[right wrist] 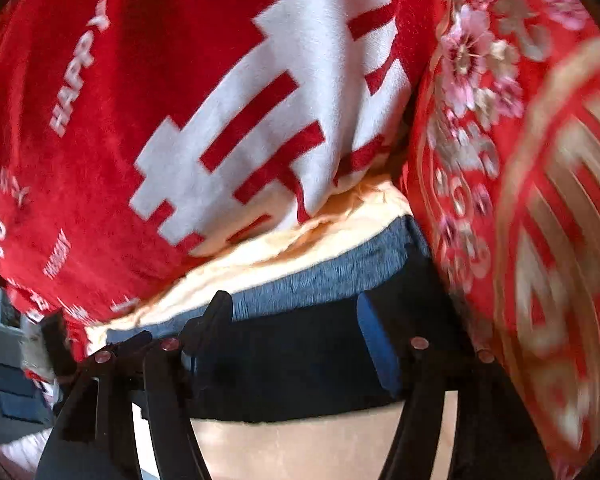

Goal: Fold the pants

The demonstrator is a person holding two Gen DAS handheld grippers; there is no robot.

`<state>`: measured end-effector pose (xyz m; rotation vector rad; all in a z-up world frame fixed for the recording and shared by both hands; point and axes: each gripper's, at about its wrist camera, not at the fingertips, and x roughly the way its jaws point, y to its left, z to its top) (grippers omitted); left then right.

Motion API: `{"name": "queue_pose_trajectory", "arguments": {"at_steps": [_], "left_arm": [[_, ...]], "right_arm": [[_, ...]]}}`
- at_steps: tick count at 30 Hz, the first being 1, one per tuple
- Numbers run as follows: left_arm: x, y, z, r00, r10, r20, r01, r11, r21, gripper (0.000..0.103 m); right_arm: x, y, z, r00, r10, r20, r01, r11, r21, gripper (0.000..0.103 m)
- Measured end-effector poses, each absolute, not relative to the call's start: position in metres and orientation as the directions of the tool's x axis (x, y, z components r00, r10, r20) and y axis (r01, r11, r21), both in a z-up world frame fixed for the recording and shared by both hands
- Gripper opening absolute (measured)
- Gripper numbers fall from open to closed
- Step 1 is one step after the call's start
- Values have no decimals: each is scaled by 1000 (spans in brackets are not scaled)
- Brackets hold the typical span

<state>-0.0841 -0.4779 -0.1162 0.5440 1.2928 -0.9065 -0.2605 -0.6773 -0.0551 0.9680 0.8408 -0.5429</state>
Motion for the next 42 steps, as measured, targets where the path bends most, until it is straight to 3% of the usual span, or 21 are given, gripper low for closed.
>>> {"name": "queue_pose_trajectory", "arguments": {"at_steps": [4, 9, 11, 13, 18, 21, 22, 24, 27, 32, 37, 38, 40, 42], "left_arm": [[-83, -454, -145, 21, -186, -982, 779, 619, -101, 62], [-84, -444, -165, 23, -158, -987, 765, 638, -84, 62], [-85, -445, -164, 33, -155, -987, 772, 632, -73, 62], [-82, -442, -160, 36, -160, -987, 773, 630, -74, 62], [-79, -441, -156, 38, -168, -985, 779, 622, -76, 62], [-81, -445, -163, 37, -136, -990, 764, 642, -59, 62], [-80, -444, -162, 39, -140, -989, 759, 648, -62, 62], [-79, -443, -158, 48, -147, -988, 757, 650, -60, 62], [-77, -450, -147, 87, -167, -982, 776, 630, -39, 62], [-78, -482, -144, 127, -179, -976, 807, 590, -3, 62], [-76, -506, -164, 139, -152, -979, 790, 612, 17, 62], [-75, -506, -165, 137, -160, -978, 783, 622, 8, 64], [-71, -502, -167, 169, -160, -973, 768, 639, 28, 79], [-65, -496, -168, 160, -160, -974, 758, 652, 17, 83]], "right_arm": [[-291, -645, -87, 479, -43, -877, 825, 364, 433, 68], [-316, -645, -139, 381, -73, -922, 905, 233, 356, 51], [-313, -653, -144, 388, -95, -917, 906, 224, 360, 12], [-301, -658, -138, 381, -108, -918, 901, 265, 343, 9], [-282, -660, -89, 462, -188, -867, 830, 437, 347, 9], [-287, -666, -117, 413, -113, -904, 866, 356, 351, 9], [-295, -671, -138, 402, -49, -914, 875, 312, 369, 13], [-297, -669, -156, 338, -14, -941, 883, 352, 312, 15], [-300, -653, -136, 301, -44, -953, 874, 412, 257, 19], [-288, -631, -73, 416, -178, -892, 820, 496, 284, 19], [-242, -676, -107, 371, -128, -920, 823, 505, 262, 19], [-234, -684, -123, 351, -96, -931, 836, 480, 266, 19], [-228, -701, -153, 314, -59, -948, 859, 442, 257, 19], [-221, -706, -161, 319, -88, -944, 853, 461, 245, 18]]}}
